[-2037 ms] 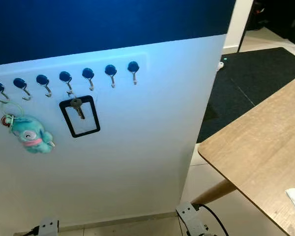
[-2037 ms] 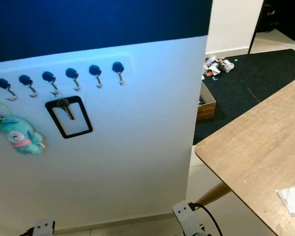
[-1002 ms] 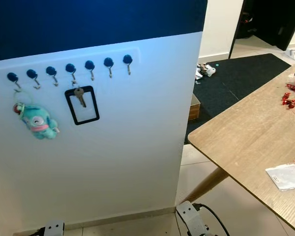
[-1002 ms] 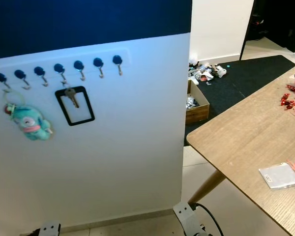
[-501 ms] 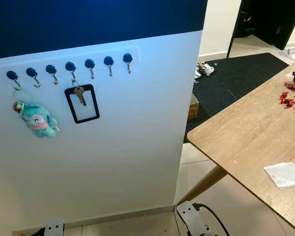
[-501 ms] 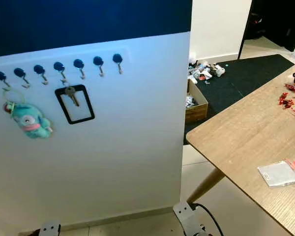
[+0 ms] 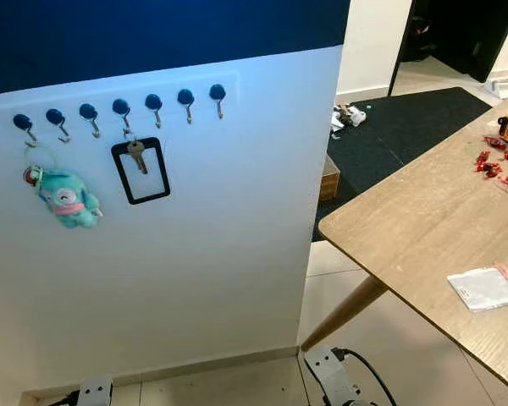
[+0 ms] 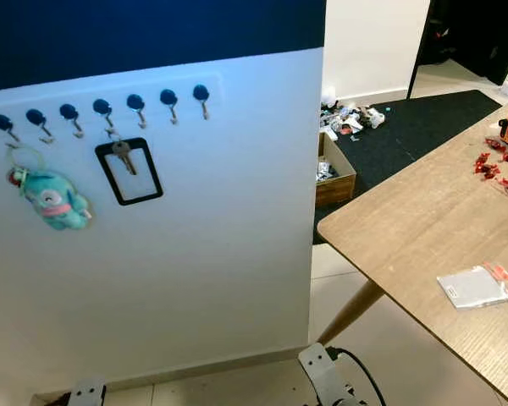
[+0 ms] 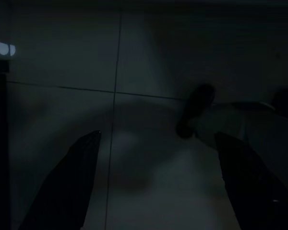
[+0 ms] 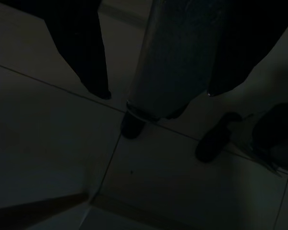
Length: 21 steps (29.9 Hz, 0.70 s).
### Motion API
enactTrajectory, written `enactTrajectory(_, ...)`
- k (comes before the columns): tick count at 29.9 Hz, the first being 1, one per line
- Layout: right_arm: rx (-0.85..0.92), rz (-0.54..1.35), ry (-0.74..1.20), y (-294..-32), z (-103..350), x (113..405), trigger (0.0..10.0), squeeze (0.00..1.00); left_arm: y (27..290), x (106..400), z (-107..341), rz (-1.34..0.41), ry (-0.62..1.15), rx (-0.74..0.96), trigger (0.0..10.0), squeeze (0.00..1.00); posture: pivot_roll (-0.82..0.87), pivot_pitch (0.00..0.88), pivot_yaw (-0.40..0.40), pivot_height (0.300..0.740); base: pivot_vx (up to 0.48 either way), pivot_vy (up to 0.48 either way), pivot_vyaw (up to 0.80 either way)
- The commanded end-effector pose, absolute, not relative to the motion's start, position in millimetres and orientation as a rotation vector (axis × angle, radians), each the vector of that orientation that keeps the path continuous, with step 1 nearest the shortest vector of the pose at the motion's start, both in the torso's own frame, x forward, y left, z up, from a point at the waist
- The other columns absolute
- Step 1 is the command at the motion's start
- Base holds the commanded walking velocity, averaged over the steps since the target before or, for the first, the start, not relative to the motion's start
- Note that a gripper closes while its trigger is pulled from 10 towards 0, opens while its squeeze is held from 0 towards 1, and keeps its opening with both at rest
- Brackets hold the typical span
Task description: Hang keys on a hook
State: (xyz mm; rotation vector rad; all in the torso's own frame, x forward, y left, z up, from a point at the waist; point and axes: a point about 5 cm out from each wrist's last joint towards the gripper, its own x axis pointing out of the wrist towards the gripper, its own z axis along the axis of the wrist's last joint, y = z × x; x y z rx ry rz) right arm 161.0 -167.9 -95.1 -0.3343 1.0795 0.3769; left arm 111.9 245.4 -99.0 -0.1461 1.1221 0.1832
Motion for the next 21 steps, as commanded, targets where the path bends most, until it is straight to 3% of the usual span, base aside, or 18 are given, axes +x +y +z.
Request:
enactTrajectory(1, -0.342, 0.399, 1.290, -172.1, -113.6, 108.9, 10.0, 0.00, 244.0, 109.3, -100.2, 0.181, 1.134, -0.147, 10.0, 0.00, -0.09, 0.083, 0.106, 0.740, -0.480, 0.000, 0.00)
enactTrajectory(21, -0.344, 0.400, 1.291, -172.1, -113.6, 108.9, 10.0, 0.00, 243.1, 108.8, -100.5, 0.174, 1.137, -0.146, 10.0, 0.00, -0.09, 0.083, 0.106, 0.740, -0.480, 0.000, 0.00)
